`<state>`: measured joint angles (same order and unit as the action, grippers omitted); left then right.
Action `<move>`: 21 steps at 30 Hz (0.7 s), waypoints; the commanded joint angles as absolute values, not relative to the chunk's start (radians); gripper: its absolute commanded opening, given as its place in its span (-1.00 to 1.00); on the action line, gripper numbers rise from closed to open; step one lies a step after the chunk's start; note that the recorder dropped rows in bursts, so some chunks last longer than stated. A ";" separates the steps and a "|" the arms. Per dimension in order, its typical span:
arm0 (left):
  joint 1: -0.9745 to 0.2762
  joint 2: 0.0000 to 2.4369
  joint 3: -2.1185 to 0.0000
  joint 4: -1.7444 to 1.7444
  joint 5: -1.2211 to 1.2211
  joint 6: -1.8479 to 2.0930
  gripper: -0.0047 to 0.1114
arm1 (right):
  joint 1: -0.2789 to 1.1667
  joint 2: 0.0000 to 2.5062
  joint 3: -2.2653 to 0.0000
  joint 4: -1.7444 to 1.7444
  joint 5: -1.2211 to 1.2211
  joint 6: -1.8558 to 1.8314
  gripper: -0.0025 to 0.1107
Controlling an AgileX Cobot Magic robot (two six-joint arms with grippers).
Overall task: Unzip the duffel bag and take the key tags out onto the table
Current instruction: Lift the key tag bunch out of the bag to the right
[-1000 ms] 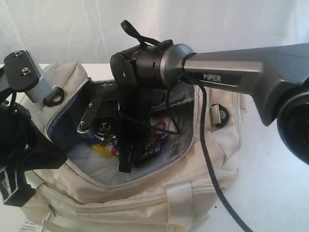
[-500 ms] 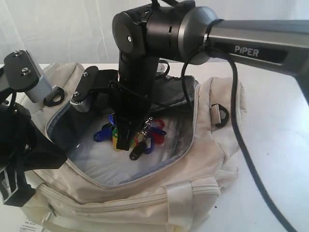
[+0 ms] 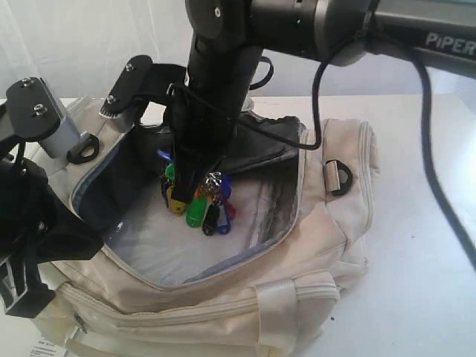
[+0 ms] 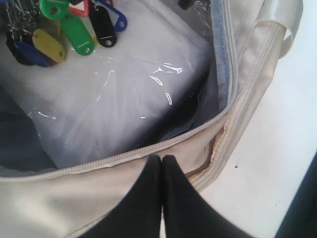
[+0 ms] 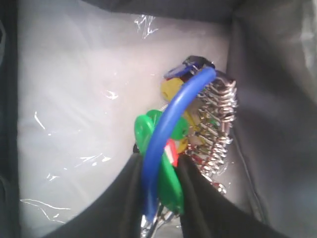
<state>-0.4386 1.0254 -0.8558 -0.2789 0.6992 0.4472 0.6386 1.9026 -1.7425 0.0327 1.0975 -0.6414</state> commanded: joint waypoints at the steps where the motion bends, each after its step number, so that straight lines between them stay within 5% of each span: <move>1: -0.444 1.023 -0.848 -0.299 0.714 0.441 -0.92 | 0.629 1.829 -1.748 0.027 1.056 -0.601 -0.96; 21: -0.444 1.023 -0.848 -0.299 0.714 0.441 -0.92 | 0.629 1.543 -1.743 -0.324 1.056 -0.245 -0.96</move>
